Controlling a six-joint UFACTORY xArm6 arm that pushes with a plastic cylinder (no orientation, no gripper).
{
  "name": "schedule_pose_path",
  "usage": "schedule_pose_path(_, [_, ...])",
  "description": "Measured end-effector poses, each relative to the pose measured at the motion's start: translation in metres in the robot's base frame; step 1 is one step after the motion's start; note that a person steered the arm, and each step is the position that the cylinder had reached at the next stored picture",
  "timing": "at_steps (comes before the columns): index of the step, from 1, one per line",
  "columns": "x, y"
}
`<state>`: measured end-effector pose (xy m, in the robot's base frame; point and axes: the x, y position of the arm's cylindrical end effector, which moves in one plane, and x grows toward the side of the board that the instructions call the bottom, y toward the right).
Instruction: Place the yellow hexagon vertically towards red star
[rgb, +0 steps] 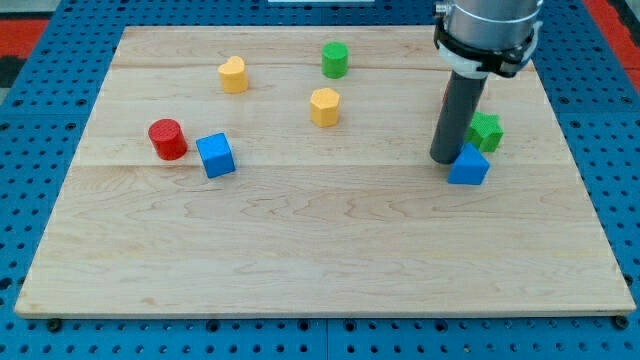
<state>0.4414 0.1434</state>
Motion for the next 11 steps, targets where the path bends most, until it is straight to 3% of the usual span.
schedule_pose_path(1, [0.008, 0.001])
schedule_pose_path(2, [0.027, -0.048])
schedule_pose_path(6, [-0.056, -0.179])
schedule_pose_path(7, [-0.093, -0.150])
schedule_pose_path(11, [-0.154, -0.017])
